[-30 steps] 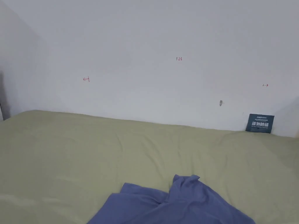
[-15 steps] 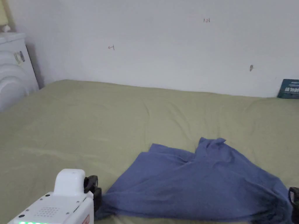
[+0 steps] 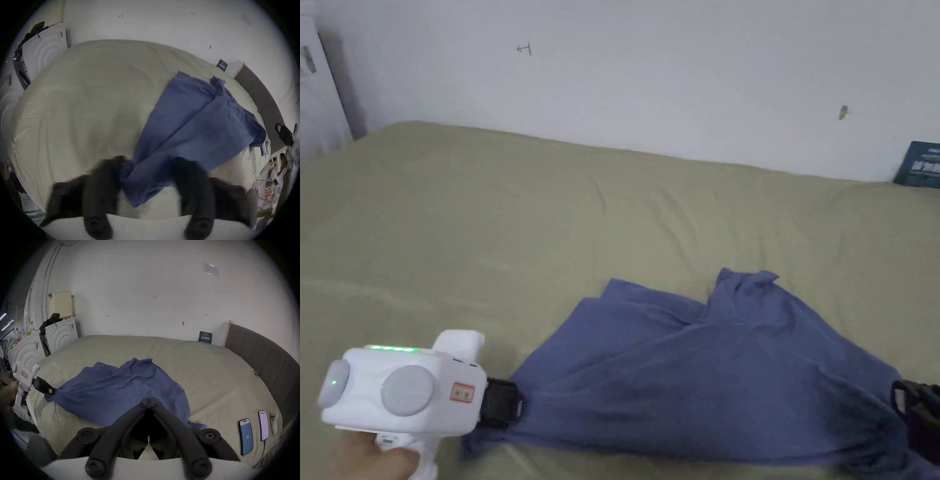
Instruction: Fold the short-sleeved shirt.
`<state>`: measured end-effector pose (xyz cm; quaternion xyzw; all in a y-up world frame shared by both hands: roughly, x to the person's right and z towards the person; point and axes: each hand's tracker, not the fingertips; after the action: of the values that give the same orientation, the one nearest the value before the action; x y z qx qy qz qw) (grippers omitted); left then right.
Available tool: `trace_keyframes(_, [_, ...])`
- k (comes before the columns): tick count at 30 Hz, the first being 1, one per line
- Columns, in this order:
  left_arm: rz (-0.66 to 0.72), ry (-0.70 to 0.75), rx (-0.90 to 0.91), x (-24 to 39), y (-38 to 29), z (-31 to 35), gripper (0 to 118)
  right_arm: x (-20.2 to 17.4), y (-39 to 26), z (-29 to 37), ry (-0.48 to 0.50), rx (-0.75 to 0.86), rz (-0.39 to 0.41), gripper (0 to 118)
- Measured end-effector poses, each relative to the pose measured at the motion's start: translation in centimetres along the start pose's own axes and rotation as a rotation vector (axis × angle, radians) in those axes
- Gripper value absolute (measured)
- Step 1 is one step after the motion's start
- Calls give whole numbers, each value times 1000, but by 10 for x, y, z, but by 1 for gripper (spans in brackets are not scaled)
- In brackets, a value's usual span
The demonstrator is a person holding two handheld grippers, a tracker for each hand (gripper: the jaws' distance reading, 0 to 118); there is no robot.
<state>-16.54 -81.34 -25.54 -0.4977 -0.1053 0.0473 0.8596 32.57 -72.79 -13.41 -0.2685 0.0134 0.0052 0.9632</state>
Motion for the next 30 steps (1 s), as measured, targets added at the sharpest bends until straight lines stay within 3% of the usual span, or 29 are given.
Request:
trace_keyframes(2, [-55,35,-11,12,-11,-4,12,10,17,-25,25,-39,10,0])
trace_keyframes(5, [-86,14,88,21,-17,-4,7,25,53,-75,81,-119,22,0])
trace_keyframes(6, [-42,20,26,12,-17,-5,7,30,68,-97,119,-148,18,0])
trace_keyframes(8, [-23,5,38,10,-21,-5,6,35,98,-139,136,-212,74,1])
trace_keyframes(9, [-20,1,55,10,-24,-3,6,38,112,-164,169,-265,114,10])
trace_keyframes(10, [-14,-1,70,5,-20,-1,6,40,123,-185,188,-312,140,36])
trace_keyframes(11, [-9,-13,65,3,-19,-1,6,39,136,-210,212,-376,153,72])
trace_keyframes(12, [-5,-23,69,4,-20,-2,6,41,143,-234,252,-449,164,86])
trace_keyframes(15, [2,-7,65,9,-22,1,6,45,151,-289,161,-573,243,116])
trace_keyframes(18, [-11,0,58,9,-20,-1,6,53,157,-319,124,-614,221,101])
trace_keyframes(22, [10,-4,55,7,-21,-2,6,43,134,-348,115,-691,214,98])
trace_keyframes(23, [13,-10,51,6,-21,-3,6,54,126,-380,113,-701,210,88])
trace_keyframes(24, [-1,-4,51,7,-22,-2,6,55,129,-376,149,-713,161,79])
trace_keyframes(25, [-5,-2,52,7,-23,-1,6,55,132,-371,127,-692,159,68])
trace_keyframes(27, [-5,-6,50,7,-22,0,6,57,136,-368,126,-637,154,1])
trace_keyframes(30, [-4,-13,47,2,-17,-8,6,55,138,-351,91,-586,208,1])
